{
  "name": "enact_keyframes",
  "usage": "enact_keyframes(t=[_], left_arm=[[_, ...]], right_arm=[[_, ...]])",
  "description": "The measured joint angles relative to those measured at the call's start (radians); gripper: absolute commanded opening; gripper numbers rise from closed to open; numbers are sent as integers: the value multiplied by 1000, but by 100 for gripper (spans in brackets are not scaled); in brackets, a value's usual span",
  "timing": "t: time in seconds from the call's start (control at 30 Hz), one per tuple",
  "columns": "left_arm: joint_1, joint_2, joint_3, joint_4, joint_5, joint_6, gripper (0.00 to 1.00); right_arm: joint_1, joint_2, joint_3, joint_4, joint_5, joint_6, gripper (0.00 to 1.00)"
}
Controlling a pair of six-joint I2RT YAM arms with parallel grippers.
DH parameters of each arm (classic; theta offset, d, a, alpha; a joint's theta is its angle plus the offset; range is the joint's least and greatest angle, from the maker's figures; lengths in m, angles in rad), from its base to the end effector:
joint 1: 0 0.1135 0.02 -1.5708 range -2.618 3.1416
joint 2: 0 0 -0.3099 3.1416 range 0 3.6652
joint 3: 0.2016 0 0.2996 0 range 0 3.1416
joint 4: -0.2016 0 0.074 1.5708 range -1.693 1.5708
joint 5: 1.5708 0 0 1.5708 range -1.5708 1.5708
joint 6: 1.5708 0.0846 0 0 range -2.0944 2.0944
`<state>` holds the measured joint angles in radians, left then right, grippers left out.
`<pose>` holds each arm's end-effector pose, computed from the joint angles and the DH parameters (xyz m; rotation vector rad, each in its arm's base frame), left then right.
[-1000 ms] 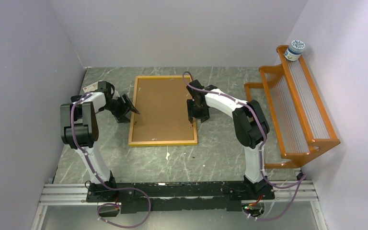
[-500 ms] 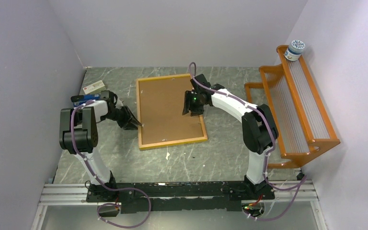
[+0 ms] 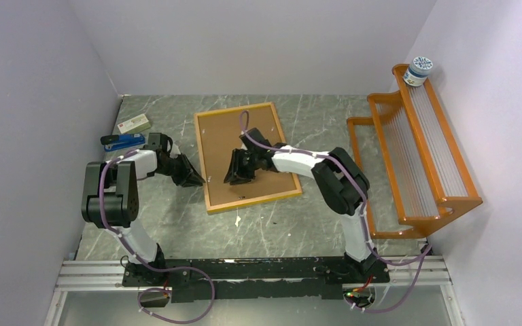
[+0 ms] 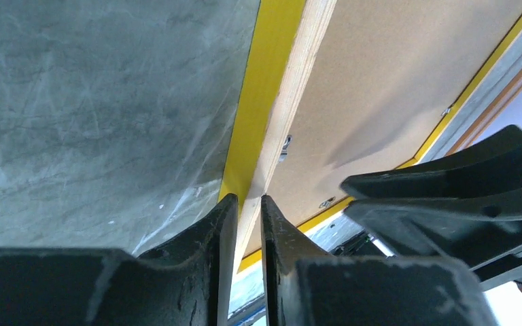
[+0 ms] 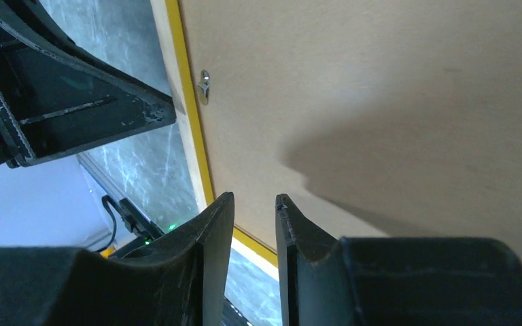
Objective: Put the photo into the frame
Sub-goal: Install the photo frame at the center of the board.
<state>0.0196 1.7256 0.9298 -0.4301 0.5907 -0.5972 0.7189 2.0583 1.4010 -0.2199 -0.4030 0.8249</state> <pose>0.3657 -0.0400 0.1162 -0.7151 2.7384 -0.9645 0.3779 0.3748 0.1387 -0.0562 2.7190 1.0807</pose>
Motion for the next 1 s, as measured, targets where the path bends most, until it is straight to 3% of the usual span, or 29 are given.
enact_keyframes(t=[0.23,1.0], left_arm=[[-16,13,-8,0,-9,7,18],[-47,44,57,-80,-34,35,10]], right_arm=[[63,86,11,125,-5,117,33],[87,212,185,171,47,162,33]])
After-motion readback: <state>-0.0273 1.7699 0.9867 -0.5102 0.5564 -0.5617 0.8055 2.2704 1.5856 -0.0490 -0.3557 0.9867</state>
